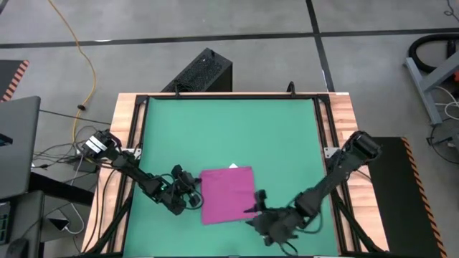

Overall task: Roll towel
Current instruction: Roll the violet towel

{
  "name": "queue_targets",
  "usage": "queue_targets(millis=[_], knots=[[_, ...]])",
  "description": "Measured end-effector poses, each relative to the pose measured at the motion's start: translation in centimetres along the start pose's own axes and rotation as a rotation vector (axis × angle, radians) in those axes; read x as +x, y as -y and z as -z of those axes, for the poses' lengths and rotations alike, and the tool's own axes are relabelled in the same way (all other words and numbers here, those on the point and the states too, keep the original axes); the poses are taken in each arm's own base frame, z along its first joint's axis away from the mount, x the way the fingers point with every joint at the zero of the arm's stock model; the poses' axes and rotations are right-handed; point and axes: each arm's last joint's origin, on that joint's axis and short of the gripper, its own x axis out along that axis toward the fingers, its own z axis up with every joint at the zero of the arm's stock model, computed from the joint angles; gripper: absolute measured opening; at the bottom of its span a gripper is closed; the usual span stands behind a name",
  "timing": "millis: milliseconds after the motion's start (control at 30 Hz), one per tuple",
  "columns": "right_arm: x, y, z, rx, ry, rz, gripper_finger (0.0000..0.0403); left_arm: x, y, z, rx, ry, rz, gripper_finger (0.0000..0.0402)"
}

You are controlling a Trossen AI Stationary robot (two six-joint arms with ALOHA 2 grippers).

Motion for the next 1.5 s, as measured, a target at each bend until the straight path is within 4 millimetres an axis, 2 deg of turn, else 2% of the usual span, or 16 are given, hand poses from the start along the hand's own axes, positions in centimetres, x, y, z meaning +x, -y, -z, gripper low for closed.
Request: queue_targets(millis=[133,267,467,600,700,767,833,967,1100,1333,1500], knots=[[2.8,1.6,-0.4,0.025,0.044,-0.126,0.0192,0.4,-0.1,-0.3,-0.022,0.007,-0.009,0.0],[5.3,2.0,0.4,0.044,0.037,-0.208,0.0192,0.9,-0.3,-0.9,-0.064,0.023,-0.013,0.0],[7.3,2.1,0.7,-0.014,0.089,-0.172,0.0191,1.4,-0.1,-1.5,-0.104,0.016,0.033,0.0],[9.0,3.4,1.1,-0.036,0.109,-0.062,0.0192,1.5,-0.1,-1.6,-0.07,-0.001,0.047,0.0],[10.5,4.8,0.4,0.057,0.183,0.008,0.0191,1.5,-0.1,-1.5,-0.063,-0.004,0.046,0.0],[11.8,5.0,-0.3,0.159,0.221,0.007,0.0191,1.5,-0.1,-1.5,-0.083,-0.001,0.043,0.0],[13.3,4.0,-0.6,0.169,0.211,-0.032,0.0191,1.5,-0.1,-1.6,-0.102,0.0,0.044,0.0],[16.2,0.2,-0.5,0.044,0.089,-0.091,0.0191,1.4,-0.1,-1.5,-0.106,-0.007,0.051,0.0],[16.9,-2.3,-2.0,-0.002,-0.002,-0.032,0.0191,1.4,0.0,-1.5,-0.107,-0.016,0.058,0.0],[15.9,-3.0,-3.9,-0.02,-0.018,0.02,0.0191,1.4,0.0,-1.4,-0.123,-0.021,0.061,0.0],[15.7,-3.0,-3.8,0.02,-0.038,0.024,0.0191,1.4,0.0,-1.5,-0.132,-0.02,0.065,0.0]])
